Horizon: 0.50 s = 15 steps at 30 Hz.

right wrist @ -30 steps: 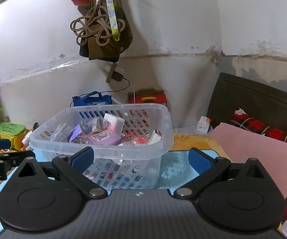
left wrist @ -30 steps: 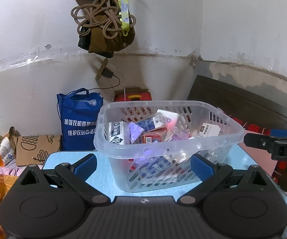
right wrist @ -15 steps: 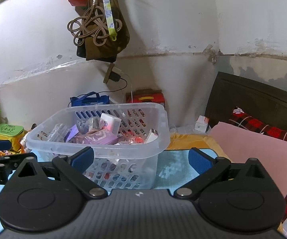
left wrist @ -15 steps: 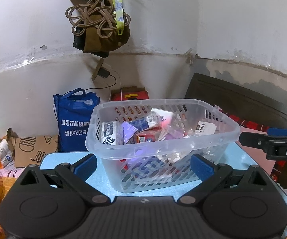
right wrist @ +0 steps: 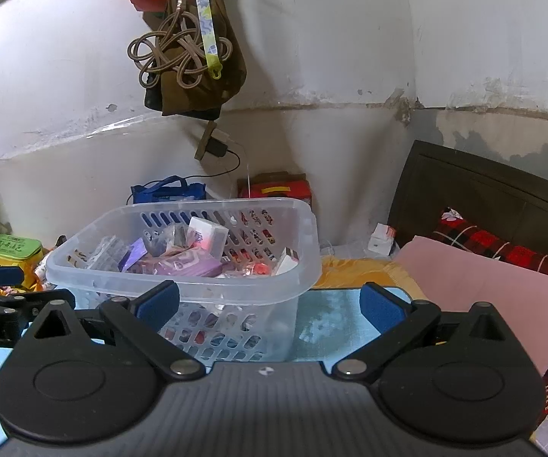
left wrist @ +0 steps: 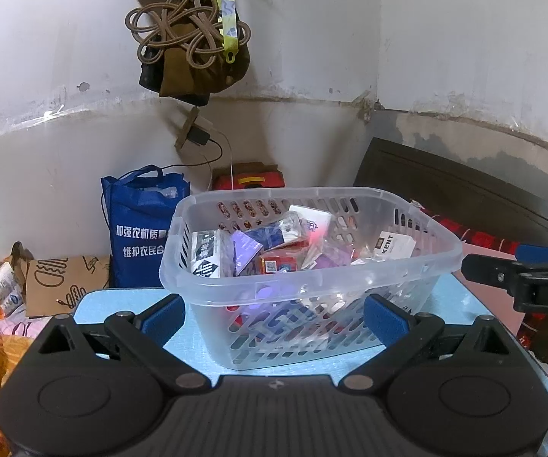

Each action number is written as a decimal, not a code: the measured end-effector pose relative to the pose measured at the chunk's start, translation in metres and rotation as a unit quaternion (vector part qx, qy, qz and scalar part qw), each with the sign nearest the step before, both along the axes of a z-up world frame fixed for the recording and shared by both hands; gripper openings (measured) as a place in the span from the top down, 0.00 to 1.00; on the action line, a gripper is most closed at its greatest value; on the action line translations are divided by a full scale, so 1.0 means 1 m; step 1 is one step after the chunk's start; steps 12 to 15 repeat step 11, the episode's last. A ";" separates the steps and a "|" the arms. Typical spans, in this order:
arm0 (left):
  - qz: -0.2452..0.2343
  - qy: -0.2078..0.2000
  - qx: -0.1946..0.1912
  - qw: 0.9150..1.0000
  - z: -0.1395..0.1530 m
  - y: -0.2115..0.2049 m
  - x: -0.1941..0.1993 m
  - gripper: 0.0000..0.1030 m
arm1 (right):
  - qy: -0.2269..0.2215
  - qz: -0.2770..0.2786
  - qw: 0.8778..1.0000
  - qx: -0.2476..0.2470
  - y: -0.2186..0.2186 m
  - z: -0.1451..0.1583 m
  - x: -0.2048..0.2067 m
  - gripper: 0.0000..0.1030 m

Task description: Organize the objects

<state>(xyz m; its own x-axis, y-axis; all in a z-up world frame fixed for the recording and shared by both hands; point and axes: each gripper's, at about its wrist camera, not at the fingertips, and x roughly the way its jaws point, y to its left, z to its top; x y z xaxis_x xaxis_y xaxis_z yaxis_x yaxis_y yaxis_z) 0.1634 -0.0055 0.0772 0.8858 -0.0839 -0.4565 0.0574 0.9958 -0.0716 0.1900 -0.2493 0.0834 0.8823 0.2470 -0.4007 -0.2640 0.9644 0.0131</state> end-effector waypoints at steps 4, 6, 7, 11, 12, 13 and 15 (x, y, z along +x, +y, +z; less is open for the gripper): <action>-0.002 0.001 -0.004 1.000 0.000 0.000 0.002 0.02 | -0.001 0.000 1.000 -0.005 0.002 -0.001 0.000 0.00; -0.008 0.001 -0.011 1.000 0.000 0.000 0.004 0.02 | -0.002 0.000 1.000 -0.005 0.003 0.000 -0.001 0.00; -0.013 -0.001 -0.014 1.000 -0.001 0.000 0.004 0.02 | -0.002 0.000 1.000 -0.006 0.003 0.000 -0.001 0.00; -0.011 -0.012 0.009 1.000 -0.002 -0.008 0.001 0.02 | -0.005 0.002 1.000 -0.005 0.005 -0.001 -0.001 0.00; -0.011 -0.012 0.009 1.000 -0.002 -0.008 0.001 0.02 | -0.005 0.002 1.000 -0.005 0.005 -0.001 -0.001 0.00; -0.011 -0.012 0.009 1.000 -0.002 -0.008 0.001 0.02 | -0.005 0.002 1.000 -0.005 0.005 -0.001 -0.001 0.00; -0.011 -0.012 0.009 1.000 -0.002 -0.008 0.001 0.02 | -0.005 0.002 1.000 -0.005 0.005 -0.001 -0.001 0.00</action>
